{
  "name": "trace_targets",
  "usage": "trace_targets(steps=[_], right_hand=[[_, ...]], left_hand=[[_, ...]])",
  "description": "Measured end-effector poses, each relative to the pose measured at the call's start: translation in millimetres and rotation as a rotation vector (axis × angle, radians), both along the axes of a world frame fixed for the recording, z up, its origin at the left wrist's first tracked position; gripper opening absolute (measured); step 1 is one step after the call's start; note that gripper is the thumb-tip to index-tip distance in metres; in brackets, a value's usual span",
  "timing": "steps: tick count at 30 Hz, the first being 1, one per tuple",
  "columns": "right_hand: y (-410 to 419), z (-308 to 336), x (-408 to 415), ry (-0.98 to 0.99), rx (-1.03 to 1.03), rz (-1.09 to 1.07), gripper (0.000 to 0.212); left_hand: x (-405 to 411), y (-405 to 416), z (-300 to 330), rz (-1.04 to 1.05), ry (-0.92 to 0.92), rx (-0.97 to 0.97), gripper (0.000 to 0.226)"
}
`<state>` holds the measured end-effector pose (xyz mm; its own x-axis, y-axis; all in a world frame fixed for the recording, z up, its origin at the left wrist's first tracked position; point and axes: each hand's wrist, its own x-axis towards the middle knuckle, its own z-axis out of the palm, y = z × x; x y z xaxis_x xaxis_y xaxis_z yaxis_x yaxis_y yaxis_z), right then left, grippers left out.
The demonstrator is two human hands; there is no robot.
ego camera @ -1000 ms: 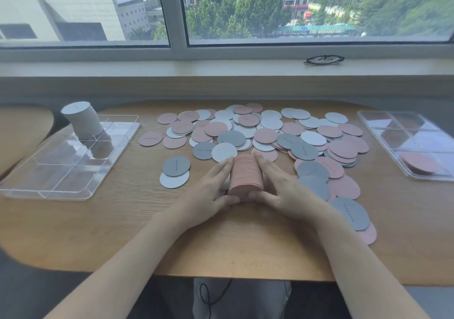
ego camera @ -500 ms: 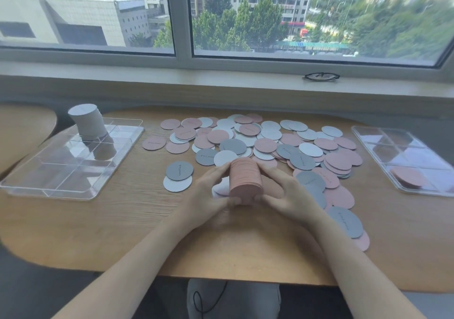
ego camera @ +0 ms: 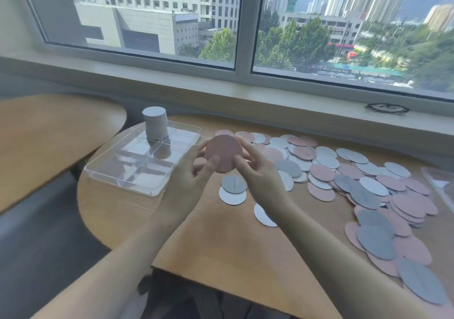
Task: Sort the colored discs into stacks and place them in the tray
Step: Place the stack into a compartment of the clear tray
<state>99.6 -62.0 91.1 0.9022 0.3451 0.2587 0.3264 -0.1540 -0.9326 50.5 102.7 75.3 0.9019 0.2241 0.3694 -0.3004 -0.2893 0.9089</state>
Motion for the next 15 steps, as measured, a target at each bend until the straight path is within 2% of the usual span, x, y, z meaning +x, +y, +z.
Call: trace_targets(steps=[3, 7, 15], right_hand=[[65, 3, 22, 0.075, -0.065, 0.071, 0.035], [146, 6, 55, 0.182, -0.090, 0.126, 0.039], [251, 14, 107, 0.229, -0.227, 0.206, 0.033]], left_hand=[[12, 54, 2, 0.125, 0.075, 0.081, 0.029], [34, 130, 5, 0.218, 0.188, 0.153, 0.036], [85, 219, 14, 0.311, 0.317, 0.145, 0.035]])
